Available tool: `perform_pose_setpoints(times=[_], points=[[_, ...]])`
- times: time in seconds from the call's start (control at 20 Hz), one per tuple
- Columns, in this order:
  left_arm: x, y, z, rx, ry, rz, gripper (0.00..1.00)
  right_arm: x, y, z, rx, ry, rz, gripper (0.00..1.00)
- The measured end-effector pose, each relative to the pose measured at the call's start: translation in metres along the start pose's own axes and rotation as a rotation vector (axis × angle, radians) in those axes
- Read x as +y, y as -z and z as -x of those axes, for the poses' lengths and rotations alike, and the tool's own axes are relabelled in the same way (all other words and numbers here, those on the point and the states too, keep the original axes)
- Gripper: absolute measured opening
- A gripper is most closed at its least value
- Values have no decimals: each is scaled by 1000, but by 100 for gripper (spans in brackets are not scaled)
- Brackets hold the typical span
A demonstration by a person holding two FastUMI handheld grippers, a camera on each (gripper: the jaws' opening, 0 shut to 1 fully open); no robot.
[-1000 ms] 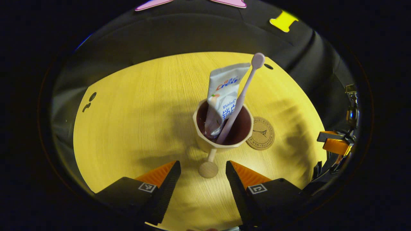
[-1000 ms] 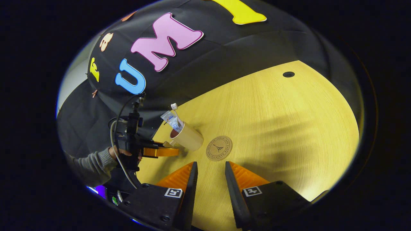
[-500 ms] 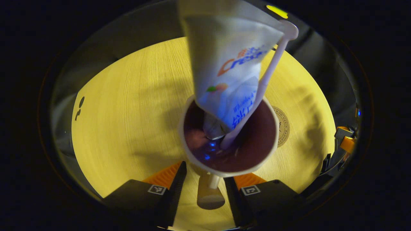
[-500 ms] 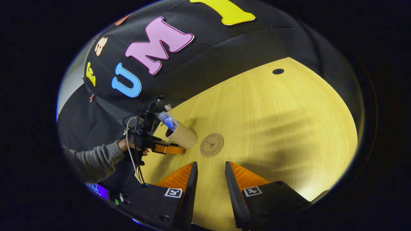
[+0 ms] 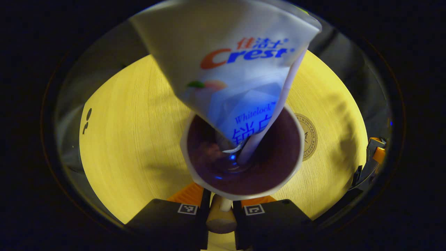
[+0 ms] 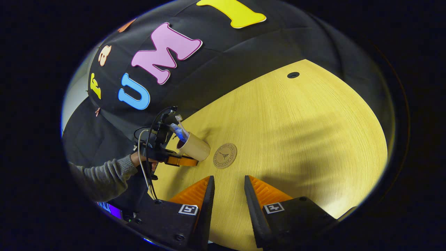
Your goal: Put the toothbrush and toothpaste on the desktop into the cup, then pick up the cup and place it on the coaster on the desktop.
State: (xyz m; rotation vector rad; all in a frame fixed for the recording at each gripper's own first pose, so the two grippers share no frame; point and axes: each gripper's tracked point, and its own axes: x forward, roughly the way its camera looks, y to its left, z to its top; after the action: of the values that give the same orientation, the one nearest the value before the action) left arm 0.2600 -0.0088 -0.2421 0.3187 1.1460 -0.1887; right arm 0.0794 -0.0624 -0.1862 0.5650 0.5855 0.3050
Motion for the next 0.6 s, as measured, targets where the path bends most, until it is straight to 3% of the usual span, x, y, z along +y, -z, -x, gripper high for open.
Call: perform_pose_setpoints(times=[0.2,0.25,0.35,0.5,0.55,0.6], points=[[-4,1,9,-14,10,-2,39,3,2,0,10,-3,9,53],[-5,-1,12,-22,10,-5,34,3,-2,2,11,-5,11,53],[-8,-4,21,-42,13,-10,38,6,-4,3,8,-9,12,53],[-23,-8,30,-60,26,-37,34,8,-4,7,1,-11,10,53],[-30,-8,31,-61,33,-48,38,8,-5,8,-3,-11,10,53],[-37,-8,32,-62,40,-59,34,6,-5,10,-3,-8,8,53]])
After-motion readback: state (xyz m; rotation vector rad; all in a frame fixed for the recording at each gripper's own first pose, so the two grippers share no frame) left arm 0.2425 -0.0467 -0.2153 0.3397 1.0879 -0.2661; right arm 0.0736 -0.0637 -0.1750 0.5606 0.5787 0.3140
